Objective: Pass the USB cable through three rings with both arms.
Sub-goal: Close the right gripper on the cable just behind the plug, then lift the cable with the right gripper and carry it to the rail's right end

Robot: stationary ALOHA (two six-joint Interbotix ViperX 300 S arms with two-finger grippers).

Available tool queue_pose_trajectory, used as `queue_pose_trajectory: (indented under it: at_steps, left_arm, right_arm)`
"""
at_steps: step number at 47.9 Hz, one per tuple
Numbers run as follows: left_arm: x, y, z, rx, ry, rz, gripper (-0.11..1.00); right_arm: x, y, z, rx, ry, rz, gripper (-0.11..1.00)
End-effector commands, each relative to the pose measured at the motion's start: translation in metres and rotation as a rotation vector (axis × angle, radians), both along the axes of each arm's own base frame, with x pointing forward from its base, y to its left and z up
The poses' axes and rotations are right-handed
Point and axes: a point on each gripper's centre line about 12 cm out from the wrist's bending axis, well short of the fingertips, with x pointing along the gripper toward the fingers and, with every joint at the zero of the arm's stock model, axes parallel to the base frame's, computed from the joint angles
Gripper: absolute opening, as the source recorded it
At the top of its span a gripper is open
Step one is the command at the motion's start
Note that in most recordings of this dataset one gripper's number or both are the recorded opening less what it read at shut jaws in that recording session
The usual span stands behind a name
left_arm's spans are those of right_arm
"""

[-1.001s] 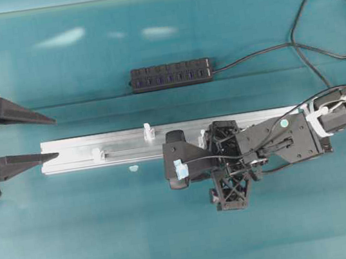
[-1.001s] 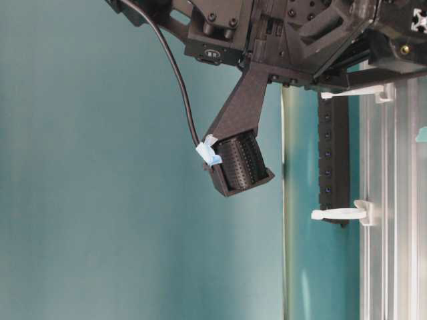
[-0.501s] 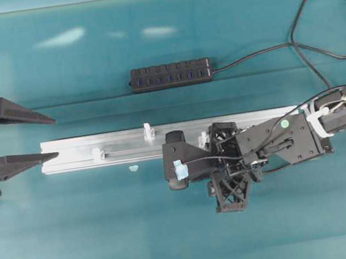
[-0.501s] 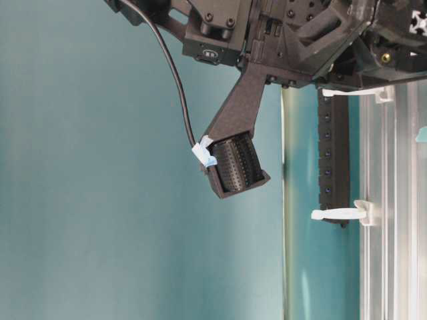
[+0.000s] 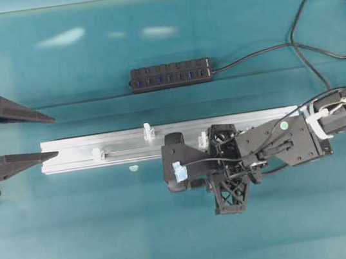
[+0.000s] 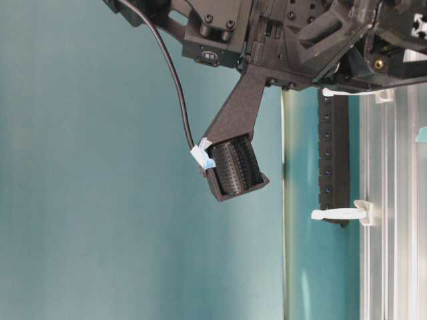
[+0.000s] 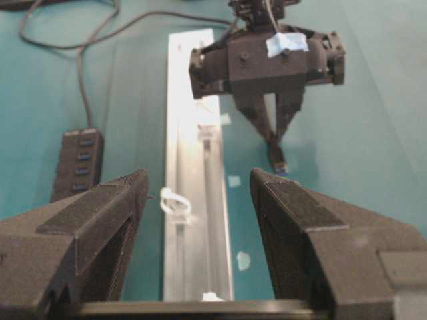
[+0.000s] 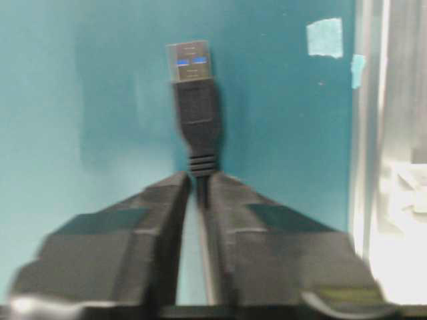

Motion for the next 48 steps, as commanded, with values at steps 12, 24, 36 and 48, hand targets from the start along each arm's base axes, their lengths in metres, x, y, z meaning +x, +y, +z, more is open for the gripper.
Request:
queue_pose_trajectory:
  at_steps: [12,24,36,48]
  left_arm:
    - [0.002,0.0,0.007,0.0,-0.023,0.002,0.69]
    - [0.002,0.001,0.008,0.001,-0.032,0.003,0.69]
    - [0.002,0.001,0.008,0.001,-0.032,0.003,0.69]
    - [0.002,0.001,0.008,0.001,-0.032,0.004,0.69]
  right_arm:
    - [0.001,-0.005,0.004,-0.004,-0.004,-0.008,-0.08]
    - [-0.002,-0.005,0.003,-0.006,-0.001,-0.004,-0.08]
    - [-0.002,-0.005,0.007,-0.005,-0.004,-0.006,-0.08]
    - [0.002,-0.009,0.061,-0.032,-0.039,0.008,-0.09]
